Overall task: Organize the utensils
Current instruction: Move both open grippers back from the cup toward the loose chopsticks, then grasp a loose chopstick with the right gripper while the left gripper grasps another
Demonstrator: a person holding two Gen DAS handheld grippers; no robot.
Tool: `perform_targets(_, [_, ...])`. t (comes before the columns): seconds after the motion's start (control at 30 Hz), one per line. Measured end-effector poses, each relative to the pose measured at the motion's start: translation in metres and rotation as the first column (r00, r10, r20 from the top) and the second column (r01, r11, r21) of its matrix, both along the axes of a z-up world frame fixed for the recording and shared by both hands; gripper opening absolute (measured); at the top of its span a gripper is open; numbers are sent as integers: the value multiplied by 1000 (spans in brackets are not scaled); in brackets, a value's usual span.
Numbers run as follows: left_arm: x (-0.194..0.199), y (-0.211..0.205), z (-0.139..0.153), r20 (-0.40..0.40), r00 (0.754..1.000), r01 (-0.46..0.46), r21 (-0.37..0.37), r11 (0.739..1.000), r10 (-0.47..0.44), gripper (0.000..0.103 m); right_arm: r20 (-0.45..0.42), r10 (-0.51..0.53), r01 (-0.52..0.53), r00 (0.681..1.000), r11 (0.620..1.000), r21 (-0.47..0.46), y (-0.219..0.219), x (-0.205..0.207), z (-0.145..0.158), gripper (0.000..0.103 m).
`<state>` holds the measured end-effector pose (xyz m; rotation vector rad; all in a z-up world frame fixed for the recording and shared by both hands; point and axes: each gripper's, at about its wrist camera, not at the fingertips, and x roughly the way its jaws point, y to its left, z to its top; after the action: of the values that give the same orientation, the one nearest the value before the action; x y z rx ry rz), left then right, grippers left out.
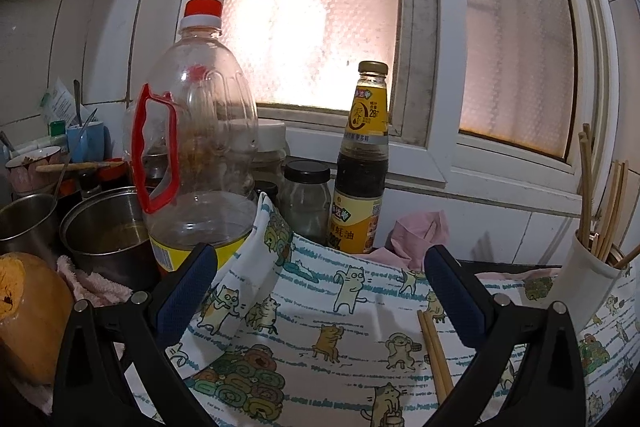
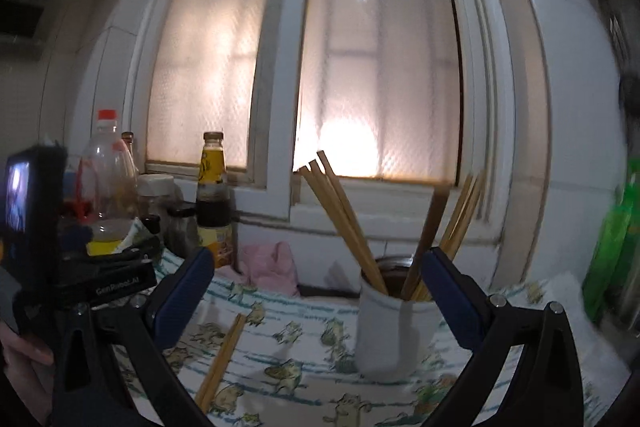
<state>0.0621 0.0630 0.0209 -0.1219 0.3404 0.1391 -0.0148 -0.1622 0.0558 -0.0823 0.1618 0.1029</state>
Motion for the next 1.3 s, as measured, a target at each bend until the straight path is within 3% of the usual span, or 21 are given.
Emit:
perform_targets(0.13, [0, 6, 0, -2, 1000, -11, -25, 1000, 11, 103, 5, -35, 35, 999, 998, -52, 11, -5, -5, 98])
perform_targets(0.3, [-1, 12, 1, 4, 1000, -24, -51, 998, 24, 103, -59, -30, 22, 998, 992, -128, 25, 4, -17, 81])
perform_targets(0.4, [-1, 15, 1, 4, 999, -32, -60, 998, 32, 103, -197, 89, -101, 976, 994, -50, 17, 23, -18, 67])
perform_targets(0.47, [-1, 16, 1, 2, 999, -40, -65, 997, 40, 103, -248, 132, -128, 960, 991, 32, 6, 33, -17, 64])
perform_targets(0.6, [-1, 22, 0, -3, 999, -45, -94, 995, 45, 103, -307, 195, -185, 931, 981, 62, -2, 53, -19, 46])
perform_targets(0.7, [0, 29, -1, -8, 999, -41, -140, 989, 40, 103, -291, 124, -104, 949, 991, 82, -15, 59, -15, 39])
perform_targets(0.77, [1, 34, -2, -16, 999, -40, -167, 985, 38, 103, -216, 71, -35, 974, 985, 167, -34, 51, -7, 38])
perform_targets(0.87, [1, 39, -3, -23, 999, -37, -192, 981, 34, 103, -110, -34, 55, 993, 979, 195, -45, 36, 3, 36])
perform_targets(1.0, [4, 38, -4, -37, 999, 5, -200, 980, -12, 103, -134, -108, 132, 985, 973, 190, -54, 43, 6, 29])
perform_targets(1.07, [8, 29, -5, -58, 998, -7, -146, 989, -1, 103, -159, -50, 89, 986, 965, 246, -60, 47, 3, 29])
perform_targets(1.17, [13, 18, -9, -87, 996, -6, -91, 996, -2, 103, -167, 143, -107, 976, 972, 207, -37, 46, -1, 29])
perform_targets(1.23, [16, 15, -11, -104, 995, -2, -72, 997, -6, 103, -225, 283, -250, 932, 954, 165, -15, 46, -11, 27])
perform_targets(1.3, [18, 14, -13, -119, 993, -1, -69, 998, -8, 103, -323, 302, -288, 897, 953, 92, 10, 52, -25, 26])
